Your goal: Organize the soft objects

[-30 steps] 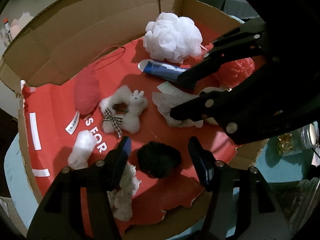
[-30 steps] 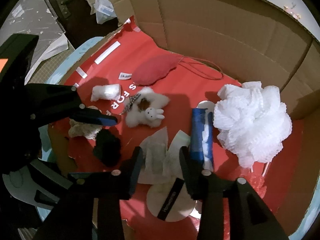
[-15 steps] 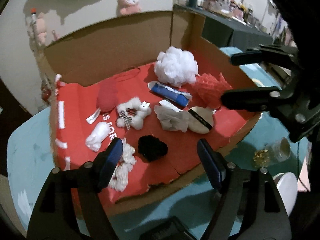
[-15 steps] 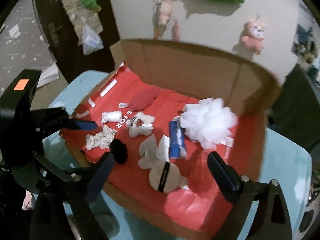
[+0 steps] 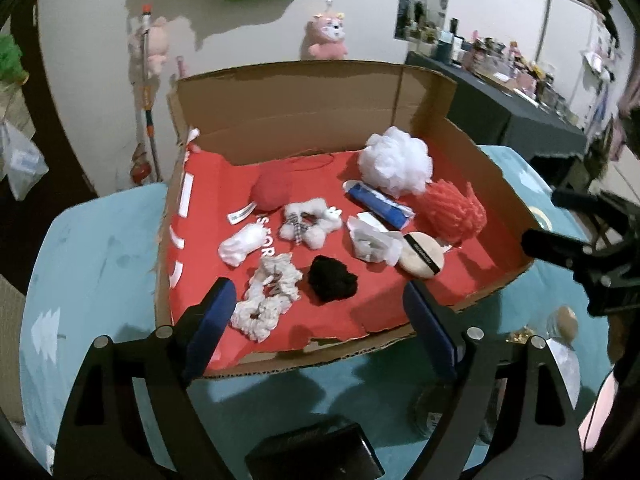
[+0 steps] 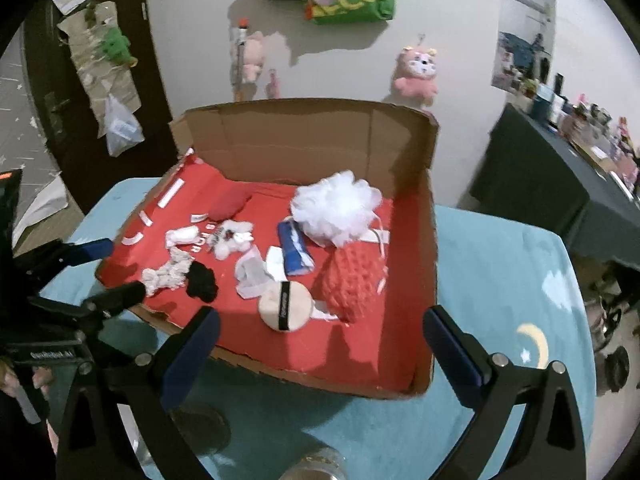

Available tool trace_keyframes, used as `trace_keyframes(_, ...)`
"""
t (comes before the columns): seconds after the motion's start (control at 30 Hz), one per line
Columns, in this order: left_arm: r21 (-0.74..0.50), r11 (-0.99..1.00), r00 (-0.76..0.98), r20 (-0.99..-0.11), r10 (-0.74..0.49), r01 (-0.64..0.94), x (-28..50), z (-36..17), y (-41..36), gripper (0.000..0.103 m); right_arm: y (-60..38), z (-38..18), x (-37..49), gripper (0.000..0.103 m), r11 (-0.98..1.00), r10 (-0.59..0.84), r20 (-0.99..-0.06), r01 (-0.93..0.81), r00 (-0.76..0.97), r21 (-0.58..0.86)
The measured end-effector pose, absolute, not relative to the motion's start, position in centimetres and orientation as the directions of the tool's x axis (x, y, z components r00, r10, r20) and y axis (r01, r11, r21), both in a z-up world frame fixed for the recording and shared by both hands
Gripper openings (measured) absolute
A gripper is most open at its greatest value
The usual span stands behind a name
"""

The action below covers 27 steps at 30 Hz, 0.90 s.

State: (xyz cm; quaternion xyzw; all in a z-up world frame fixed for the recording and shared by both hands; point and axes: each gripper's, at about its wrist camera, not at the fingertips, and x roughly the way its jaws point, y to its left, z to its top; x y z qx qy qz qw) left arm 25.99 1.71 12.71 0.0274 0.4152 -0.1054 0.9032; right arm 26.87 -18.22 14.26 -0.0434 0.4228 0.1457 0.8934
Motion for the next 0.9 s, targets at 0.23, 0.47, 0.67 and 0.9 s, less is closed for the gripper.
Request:
trace_keyframes(0.23,-0.048,0.988,0.628,-0.767,-0.129,0.145,26.0,11.4,2.2,0.086,-18.3,12.0,26.5,0.103,0.971,0.164,-0.778,-0.237,0.607,0.019)
trace_keyframes(0.47,-0.049,0.993,0.615,-0.781,-0.106,0.108,26.0,10.2,2.2,0.086,-18.4,10.7,26.3,0.103,0.979,0.135,-0.783,-0.206,0.608,0.009)
trace_keyframes(0.67,-0.044,0.994,0.609,-0.787,-0.098,0.103,26.1,9.7,1.8,0.086,-18.6,10.0,26.5,0.103,0.982,0.135,-0.789,-0.19,0.599,0.024)
trace_keyframes(0.9,-0.028,0.996,0.597,-0.798,-0.077,0.09,26.3,9.2,1.4,0.086,-18.4,9.6,26.4,0.103,0.982,0.126,-0.795,-0.189,0.594,0.015)
